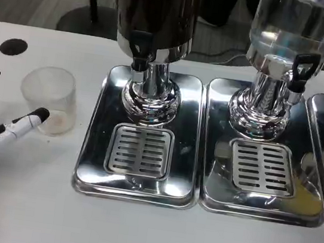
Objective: Grasp the cup under the faucet to collect the drink, then remove the cup.
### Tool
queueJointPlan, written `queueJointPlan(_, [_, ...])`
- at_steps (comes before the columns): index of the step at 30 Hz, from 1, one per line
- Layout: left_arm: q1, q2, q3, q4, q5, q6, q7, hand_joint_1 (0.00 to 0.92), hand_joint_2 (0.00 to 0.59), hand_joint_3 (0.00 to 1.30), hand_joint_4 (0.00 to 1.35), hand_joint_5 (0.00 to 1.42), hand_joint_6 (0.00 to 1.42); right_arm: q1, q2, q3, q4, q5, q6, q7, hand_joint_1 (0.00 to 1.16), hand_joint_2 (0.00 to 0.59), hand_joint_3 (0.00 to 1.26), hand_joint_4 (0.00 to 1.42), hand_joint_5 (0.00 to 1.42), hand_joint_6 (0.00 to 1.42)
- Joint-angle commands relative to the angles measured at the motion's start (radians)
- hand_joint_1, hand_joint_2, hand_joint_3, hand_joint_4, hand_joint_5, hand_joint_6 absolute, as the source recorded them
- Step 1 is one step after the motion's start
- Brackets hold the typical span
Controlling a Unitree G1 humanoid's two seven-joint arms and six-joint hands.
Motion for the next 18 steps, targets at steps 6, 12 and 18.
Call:
queueJointPlan(6, [-0.042,0.005,-0.052,0.002,0.040,0.051,0.028,0.413,0.082,0.00,0.00,0.09,0.13,0.008,0.003,-0.007,-0.018,0.012,-0.025,-0.003,0.53,0.583,0.38,0.24,0.18,0.16])
queueJointPlan(12, [-0.078,0.011,-0.077,0.022,0.056,0.066,0.022,0.411,0.082,0.00,0.00,0.10,0.13,0.009,0.005,-0.009,-0.025,0.015,-0.030,-0.002,0.53,0.583,0.38,0.24,0.18,0.16])
queueJointPlan(18, [-0.104,0.007,-0.083,0.043,0.051,0.069,0.022,0.412,0.087,0.00,0.00,0.10,0.13,0.020,0.006,-0.012,-0.042,0.018,-0.036,-0.001,0.53,0.583,0.38,0.24,0.18,0.16])
